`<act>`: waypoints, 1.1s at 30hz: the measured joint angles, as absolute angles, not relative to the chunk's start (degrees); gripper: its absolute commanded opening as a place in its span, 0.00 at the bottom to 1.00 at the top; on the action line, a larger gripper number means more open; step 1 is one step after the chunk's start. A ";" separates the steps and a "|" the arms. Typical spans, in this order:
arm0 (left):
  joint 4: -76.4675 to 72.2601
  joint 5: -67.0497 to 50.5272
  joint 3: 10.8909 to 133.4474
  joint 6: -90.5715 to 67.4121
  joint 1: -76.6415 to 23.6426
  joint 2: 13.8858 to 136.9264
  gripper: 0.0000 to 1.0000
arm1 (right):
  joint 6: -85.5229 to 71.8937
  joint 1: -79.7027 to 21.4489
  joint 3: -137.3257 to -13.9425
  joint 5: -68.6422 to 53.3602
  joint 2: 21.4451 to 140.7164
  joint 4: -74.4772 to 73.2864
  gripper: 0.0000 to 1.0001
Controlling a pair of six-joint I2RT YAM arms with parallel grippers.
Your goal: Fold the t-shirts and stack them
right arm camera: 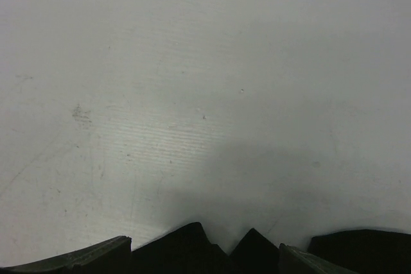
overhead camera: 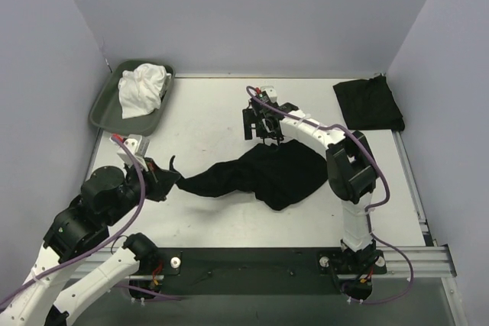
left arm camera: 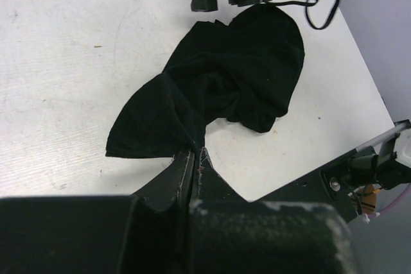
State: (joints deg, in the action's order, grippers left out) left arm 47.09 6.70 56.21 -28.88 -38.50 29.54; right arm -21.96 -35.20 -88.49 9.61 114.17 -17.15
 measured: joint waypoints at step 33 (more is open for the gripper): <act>46.85 1.19 60.23 -29.85 -38.50 28.56 0.00 | -18.61 -47.72 -86.43 6.15 109.82 -17.72 1.00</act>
